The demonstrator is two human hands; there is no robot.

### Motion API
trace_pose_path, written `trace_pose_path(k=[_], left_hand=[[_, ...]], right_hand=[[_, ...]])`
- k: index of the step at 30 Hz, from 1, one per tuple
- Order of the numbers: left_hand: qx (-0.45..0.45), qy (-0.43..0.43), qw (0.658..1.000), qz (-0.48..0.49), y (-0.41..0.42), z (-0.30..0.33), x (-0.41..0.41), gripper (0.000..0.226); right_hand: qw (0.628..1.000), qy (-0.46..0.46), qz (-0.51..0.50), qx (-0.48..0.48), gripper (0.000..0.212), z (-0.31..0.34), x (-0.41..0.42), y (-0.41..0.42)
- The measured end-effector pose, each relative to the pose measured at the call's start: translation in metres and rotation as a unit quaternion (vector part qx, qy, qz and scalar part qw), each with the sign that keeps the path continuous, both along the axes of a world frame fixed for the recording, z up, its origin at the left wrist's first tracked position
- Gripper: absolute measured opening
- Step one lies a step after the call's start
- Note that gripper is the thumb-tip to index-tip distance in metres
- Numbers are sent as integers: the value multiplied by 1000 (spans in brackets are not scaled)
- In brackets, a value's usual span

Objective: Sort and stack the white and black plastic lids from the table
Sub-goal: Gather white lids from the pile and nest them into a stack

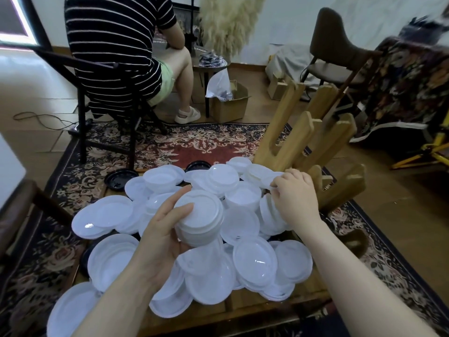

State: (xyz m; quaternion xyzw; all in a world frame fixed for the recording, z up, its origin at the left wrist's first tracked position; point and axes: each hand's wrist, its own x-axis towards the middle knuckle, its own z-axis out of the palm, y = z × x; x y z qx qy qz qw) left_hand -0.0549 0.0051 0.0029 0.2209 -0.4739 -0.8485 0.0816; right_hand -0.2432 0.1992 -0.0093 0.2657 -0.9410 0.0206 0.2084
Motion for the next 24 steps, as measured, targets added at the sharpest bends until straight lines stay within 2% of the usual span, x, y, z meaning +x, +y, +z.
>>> trace_pose_path(k=[2, 4, 5, 6, 7, 8, 10, 11, 12, 13, 14, 15, 16, 17, 19, 21, 24], left_hand=[[-2, -4, 1000, 0, 0, 0, -1, 51], [-1, -4, 1000, 1, 1, 0, -2, 52], [-1, -2, 1000, -1, 2, 0, -3, 53], [0, 0, 1000, -1, 4, 1, -3, 54], [2, 2, 1000, -1, 5, 1, -3, 55], [5, 4, 1000, -2, 7, 1, -3, 56], [10, 7, 1000, -5, 9, 0, -2, 58], [11, 8, 1000, -4, 10, 0, -2, 59], [11, 9, 1000, -2, 11, -2, -2, 59], [9, 9, 1000, 2, 13, -3, -1, 58], [7, 9, 1000, 7, 14, -4, -1, 58], [5, 9, 1000, 11, 14, -4, 0, 59], [3, 11, 1000, 15, 15, -5, 0, 59], [1, 13, 1000, 17, 15, -5, 1, 59], [-7, 19, 1000, 16, 15, -4, 2, 59], [-17, 22, 1000, 14, 15, -3, 2, 57], [-18, 24, 1000, 9, 15, -3, 1, 55]], right_hand=[[998, 24, 15, -59, 17, 4, 3, 1], [983, 1, 46, -175, 14, 16, 13, 0], [962, -44, 56, -262, 11, 24, 21, -1], [922, -118, 57, -365, 11, 32, 29, -4], [853, -216, 51, -472, 11, 41, 39, -8], [763, -319, 40, -561, 10, 46, 47, -11], [569, -484, 34, -664, 10, 49, 62, -16], [493, -534, 39, -686, 16, 47, 66, -17], [438, -567, 48, -696, 22, 45, 70, -18], [404, -590, 56, -697, 26, 44, 73, -19], [388, -608, 64, -690, 28, 43, 77, -20], [387, -623, 69, -677, 31, 41, 81, -22], [400, -632, 69, -660, 34, 38, 84, -24], [428, -633, 65, -642, 38, 36, 86, -27], [506, -606, 49, -612, 41, 32, 88, -32], [575, -567, 44, -588, 33, 29, 89, -36], [632, -529, 61, -564, 24, 28, 90, -38]])
